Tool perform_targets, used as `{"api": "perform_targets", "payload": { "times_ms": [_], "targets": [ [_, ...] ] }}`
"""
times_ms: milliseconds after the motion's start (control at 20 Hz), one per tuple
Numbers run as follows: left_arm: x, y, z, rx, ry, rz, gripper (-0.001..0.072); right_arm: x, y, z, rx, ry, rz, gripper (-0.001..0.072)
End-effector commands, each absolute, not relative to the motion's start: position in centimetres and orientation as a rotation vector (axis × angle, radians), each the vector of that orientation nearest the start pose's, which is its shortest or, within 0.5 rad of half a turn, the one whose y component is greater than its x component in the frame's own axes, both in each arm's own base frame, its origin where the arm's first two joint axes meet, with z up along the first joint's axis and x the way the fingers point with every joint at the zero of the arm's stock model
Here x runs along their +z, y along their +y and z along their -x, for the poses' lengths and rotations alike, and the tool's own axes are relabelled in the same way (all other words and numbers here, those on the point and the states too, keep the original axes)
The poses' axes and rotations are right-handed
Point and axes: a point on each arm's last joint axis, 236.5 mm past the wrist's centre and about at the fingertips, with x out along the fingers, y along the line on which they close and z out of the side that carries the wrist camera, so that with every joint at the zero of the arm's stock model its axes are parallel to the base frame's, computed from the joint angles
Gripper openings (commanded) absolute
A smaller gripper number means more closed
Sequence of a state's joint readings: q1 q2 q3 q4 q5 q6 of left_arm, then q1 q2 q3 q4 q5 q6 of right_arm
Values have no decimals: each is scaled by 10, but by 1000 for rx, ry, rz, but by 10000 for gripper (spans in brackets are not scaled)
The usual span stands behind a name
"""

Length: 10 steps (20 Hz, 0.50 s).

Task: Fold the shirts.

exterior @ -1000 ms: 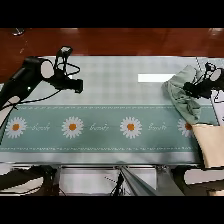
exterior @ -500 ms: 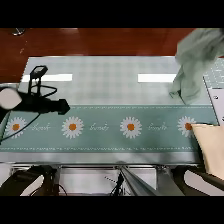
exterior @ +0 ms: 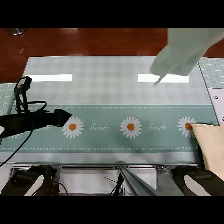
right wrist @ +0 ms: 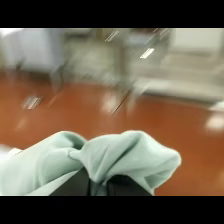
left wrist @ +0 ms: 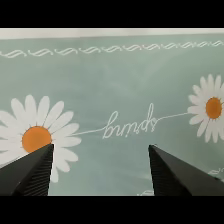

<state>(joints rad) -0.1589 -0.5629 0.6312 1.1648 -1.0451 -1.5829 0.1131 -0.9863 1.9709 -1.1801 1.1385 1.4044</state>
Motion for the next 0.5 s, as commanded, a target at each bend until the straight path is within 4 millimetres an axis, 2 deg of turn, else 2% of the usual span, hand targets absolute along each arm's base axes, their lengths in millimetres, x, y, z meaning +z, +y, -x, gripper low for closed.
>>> {"api": "perform_targets", "payload": {
  "times_ms": [0, 100, 200, 300, 350, 450],
  "targets": [
    [67, -123, -254, -362, 945, 313, 705, 397, 173, -298, 658, 449, 38, 27],
    [69, -122, -256, -360, 933, 315, 705, 331, 219, -302, 772, 626, 49, 27],
    [70, -119, -260, -348, 915, 304, 705, 254, 263, -305, 829, 799, 27, 28],
    [66, -103, -266, -301, 901, 226, 705, 177, 306, -310, 823, 932, -44, 28],
    [63, -96, -266, -282, 901, 194, 705, 145, 327, -308, 830, 993, -78, 28],
    [61, -95, -265, -280, 911, 187, 705, 94, 370, -293, 893, 1121, -104, 28]
  ]
}}
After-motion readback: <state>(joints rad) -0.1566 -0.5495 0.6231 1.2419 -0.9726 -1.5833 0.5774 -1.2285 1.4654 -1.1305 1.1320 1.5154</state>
